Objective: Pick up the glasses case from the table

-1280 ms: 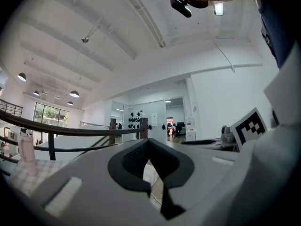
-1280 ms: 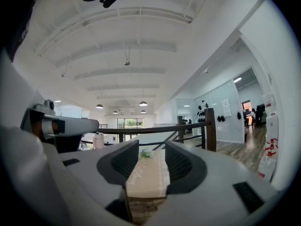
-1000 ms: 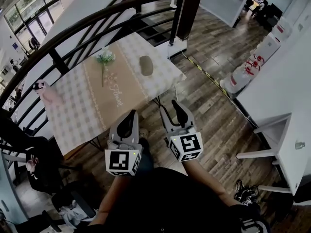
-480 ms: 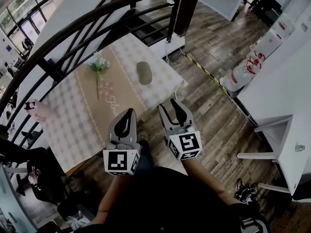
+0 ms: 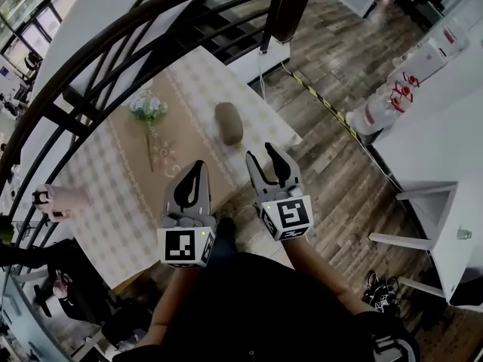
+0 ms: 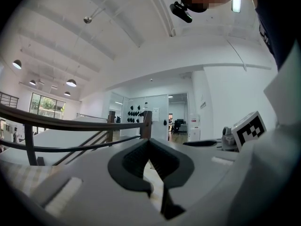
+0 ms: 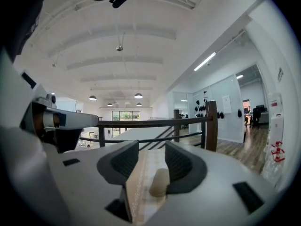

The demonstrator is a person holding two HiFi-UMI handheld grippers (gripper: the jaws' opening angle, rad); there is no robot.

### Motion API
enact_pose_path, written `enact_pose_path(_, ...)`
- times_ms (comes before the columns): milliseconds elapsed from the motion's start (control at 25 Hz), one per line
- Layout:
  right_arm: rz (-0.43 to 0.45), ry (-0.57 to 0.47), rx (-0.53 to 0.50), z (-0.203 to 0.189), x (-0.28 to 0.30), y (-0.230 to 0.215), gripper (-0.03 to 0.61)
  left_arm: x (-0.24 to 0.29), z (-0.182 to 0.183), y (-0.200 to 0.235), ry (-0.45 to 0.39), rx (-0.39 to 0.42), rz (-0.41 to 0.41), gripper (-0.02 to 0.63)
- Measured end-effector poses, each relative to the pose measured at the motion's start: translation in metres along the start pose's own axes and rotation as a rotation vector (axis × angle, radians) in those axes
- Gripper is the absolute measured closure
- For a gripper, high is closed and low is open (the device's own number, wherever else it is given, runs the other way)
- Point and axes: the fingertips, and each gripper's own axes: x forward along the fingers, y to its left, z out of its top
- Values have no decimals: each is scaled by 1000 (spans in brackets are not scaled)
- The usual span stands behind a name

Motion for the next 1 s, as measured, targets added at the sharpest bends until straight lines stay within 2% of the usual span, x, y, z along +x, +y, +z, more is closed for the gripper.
enact_pose_path(400,-36,71,16,-17,67,-17,436,60,-14,38,43,-30,-46,603)
enact_pose_path(600,-48,116,22,-27,83,-16,436,70,-23,48,79,-47,-68,603)
enact_pose_path(1000,-45,194,23,-50,100,-11,436,84,-43,75,118,-92,-50,603)
